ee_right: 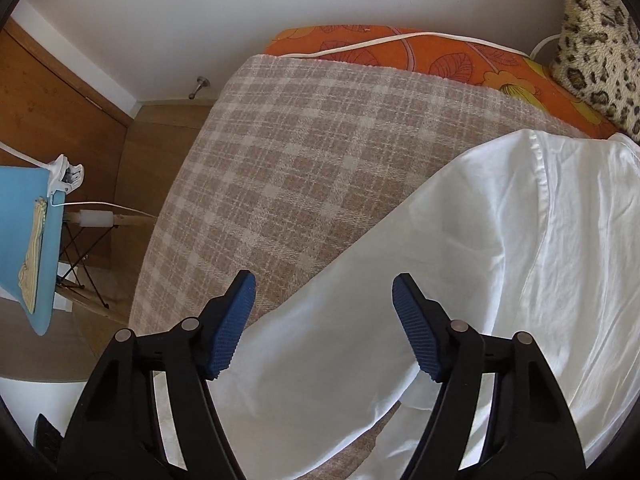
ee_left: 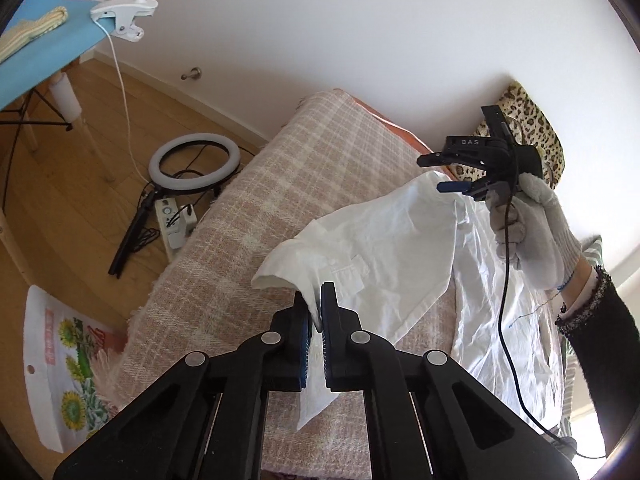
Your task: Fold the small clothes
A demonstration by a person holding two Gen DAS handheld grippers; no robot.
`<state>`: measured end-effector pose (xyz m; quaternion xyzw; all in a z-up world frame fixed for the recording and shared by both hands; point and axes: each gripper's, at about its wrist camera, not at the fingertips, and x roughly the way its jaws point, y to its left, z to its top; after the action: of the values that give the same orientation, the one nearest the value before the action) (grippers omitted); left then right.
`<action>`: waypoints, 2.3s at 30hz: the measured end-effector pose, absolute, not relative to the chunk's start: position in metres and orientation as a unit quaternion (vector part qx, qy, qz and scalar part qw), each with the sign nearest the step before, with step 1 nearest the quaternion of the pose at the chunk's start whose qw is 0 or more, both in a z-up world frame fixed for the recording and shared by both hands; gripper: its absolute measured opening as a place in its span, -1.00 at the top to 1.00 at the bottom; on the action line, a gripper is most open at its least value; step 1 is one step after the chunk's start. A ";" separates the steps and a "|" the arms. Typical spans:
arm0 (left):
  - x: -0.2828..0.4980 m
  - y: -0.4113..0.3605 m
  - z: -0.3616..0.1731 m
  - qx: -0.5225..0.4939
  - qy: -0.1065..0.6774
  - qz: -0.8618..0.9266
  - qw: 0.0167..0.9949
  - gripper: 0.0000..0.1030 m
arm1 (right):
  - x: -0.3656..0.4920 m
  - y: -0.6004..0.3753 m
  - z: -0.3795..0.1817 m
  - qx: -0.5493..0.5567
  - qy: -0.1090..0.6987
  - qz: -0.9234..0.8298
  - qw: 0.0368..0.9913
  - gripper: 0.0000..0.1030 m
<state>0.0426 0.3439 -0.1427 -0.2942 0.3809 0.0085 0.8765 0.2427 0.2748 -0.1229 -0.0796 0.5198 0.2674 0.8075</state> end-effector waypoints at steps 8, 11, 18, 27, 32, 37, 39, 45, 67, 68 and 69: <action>0.043 0.316 -0.138 -0.239 0.395 -0.012 0.887 0.93 | 0.258 0.312 -0.144 -0.147 0.519 0.206 0.817 -0.34; 0.043 0.325 -0.144 -0.238 0.396 -0.001 0.887 0.93 | 0.257 0.318 -0.145 -0.167 0.511 0.194 0.821 -0.30; 0.052 0.342 -0.163 -0.257 0.420 0.042 0.870 0.23 | 0.257 0.321 -0.142 -0.193 0.504 0.176 0.823 0.70; 0.058 0.336 -0.158 -0.272 0.387 0.004 0.881 0.98 | 0.265 0.291 -0.123 -0.130 0.508 0.215 0.824 0.95; 0.041 0.328 -0.119 -0.260 0.332 -0.003 0.907 0.96 | 0.278 0.243 -0.087 -0.036 0.498 0.248 0.830 0.99; 0.036 0.299 -0.091 -0.203 0.308 -0.012 0.929 0.96 | 0.281 0.217 -0.062 -0.005 0.502 0.274 0.820 0.98; 0.033 0.290 -0.082 -0.196 0.300 -0.021 0.933 0.96 | 0.276 0.221 -0.066 -0.015 0.507 0.276 0.816 0.97; 0.022 0.258 -0.072 -0.169 0.296 -0.056 0.938 0.96 | 0.265 0.242 -0.083 -0.046 0.513 0.284 0.809 -0.16; 0.010 0.220 -0.048 -0.085 0.269 -0.067 0.957 0.96 | 0.275 0.229 -0.089 -0.012 0.525 0.274 0.806 0.97; 0.011 0.214 -0.048 -0.075 0.270 -0.071 0.957 0.96 | 0.274 0.221 -0.082 -0.003 0.517 0.281 0.808 0.97; 0.011 0.208 -0.047 -0.066 0.270 -0.076 0.958 0.96 | 0.273 0.213 -0.074 0.004 0.510 0.288 0.811 0.97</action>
<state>0.0113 0.2079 -0.0472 -0.0656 0.2697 -0.0762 0.9577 0.2730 0.2125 -0.0740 0.0041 0.5101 0.2877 0.8105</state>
